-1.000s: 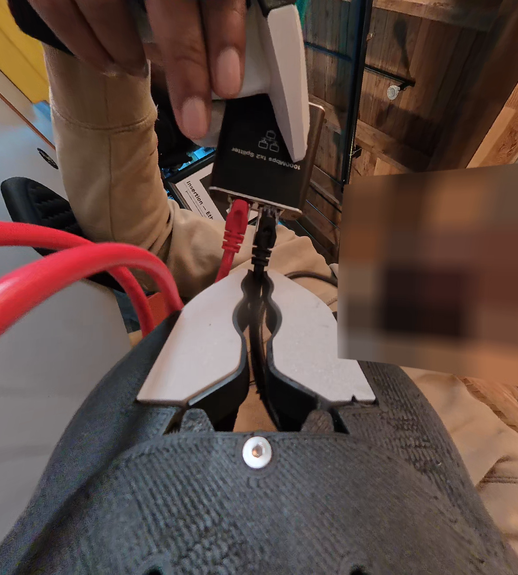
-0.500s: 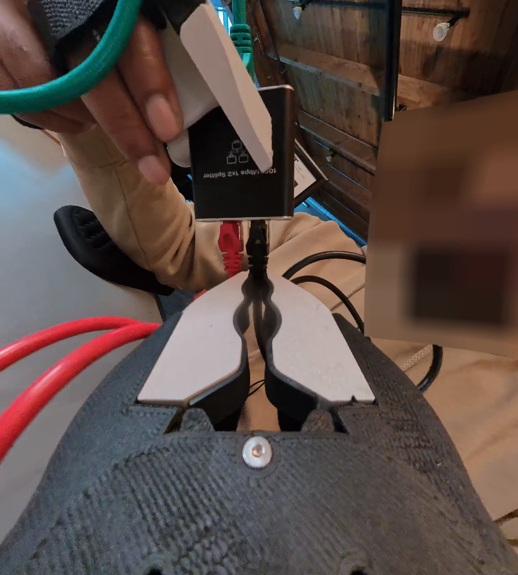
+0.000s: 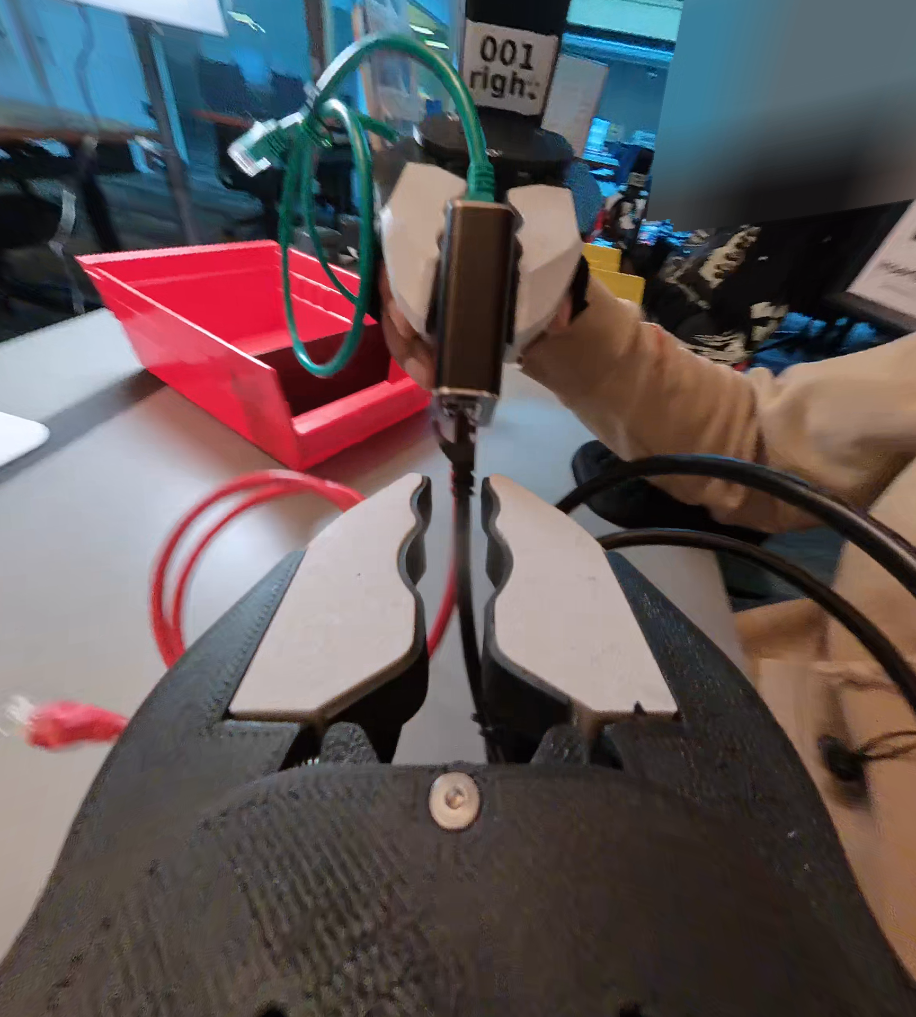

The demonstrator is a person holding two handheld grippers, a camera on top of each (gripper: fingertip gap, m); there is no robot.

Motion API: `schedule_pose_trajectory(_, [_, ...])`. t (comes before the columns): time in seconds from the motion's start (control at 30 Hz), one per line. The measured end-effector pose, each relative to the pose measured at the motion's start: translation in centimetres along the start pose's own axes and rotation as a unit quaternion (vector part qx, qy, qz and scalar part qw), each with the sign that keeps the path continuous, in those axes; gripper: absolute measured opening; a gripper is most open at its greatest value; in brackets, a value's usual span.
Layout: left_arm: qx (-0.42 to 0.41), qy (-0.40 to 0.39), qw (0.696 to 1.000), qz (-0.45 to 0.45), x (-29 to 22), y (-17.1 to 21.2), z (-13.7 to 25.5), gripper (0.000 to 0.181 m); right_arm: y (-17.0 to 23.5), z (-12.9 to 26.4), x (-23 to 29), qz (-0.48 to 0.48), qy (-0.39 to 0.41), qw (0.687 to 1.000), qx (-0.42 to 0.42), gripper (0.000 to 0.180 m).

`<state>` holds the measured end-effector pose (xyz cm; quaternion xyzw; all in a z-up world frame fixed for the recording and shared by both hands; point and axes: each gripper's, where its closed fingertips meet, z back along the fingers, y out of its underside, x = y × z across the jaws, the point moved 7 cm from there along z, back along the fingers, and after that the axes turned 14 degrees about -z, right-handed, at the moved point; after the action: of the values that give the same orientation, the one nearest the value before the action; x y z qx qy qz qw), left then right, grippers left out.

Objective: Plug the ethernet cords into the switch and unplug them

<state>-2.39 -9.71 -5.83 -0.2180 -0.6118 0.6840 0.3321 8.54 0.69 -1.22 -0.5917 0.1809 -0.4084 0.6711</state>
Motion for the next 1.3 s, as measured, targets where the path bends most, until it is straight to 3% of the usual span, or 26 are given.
schedule_pose_trajectory(0.1, [0.005,0.017,1.000,-0.013,-0.3,0.0,0.1,0.008,0.0,-0.6,0.2,0.003,0.002,1.000,0.007,0.025])
schedule_pose_trajectory(0.5, [0.052,0.010,0.998,-0.038,-0.5,0.3,0.2,0.007,-0.2,-1.7,0.6,-0.001,0.020,1.000,0.024,0.026])
schedule_pose_trajectory(0.7, [0.012,0.058,0.998,0.003,-0.9,-0.1,-0.3,0.006,-0.4,-1.1,1.3,-0.011,0.015,0.999,0.049,0.026])
schedule_pose_trajectory(0.8, [0.047,0.044,0.998,-0.025,-0.3,0.1,-0.6,0.007,-0.2,-1.3,0.8,0.003,0.047,0.997,0.054,0.025])
schedule_pose_trajectory(0.9, [0.079,0.029,0.995,-0.045,1.0,1.1,-0.7,0.010,0.3,-2.2,-0.2,0.011,0.084,0.993,0.078,0.025])
schedule_pose_trajectory(1.03, [0.038,-0.011,0.997,-0.062,2.3,0.6,0.7,0.031,0.8,-2.2,-0.8,0.004,0.116,0.988,0.106,0.025])
schedule_pose_trajectory(1.3, [0.086,0.024,0.985,-0.151,1.7,-1.3,-1.8,0.036,0.2,-2.5,-0.6,-0.043,0.126,0.986,0.101,0.025])
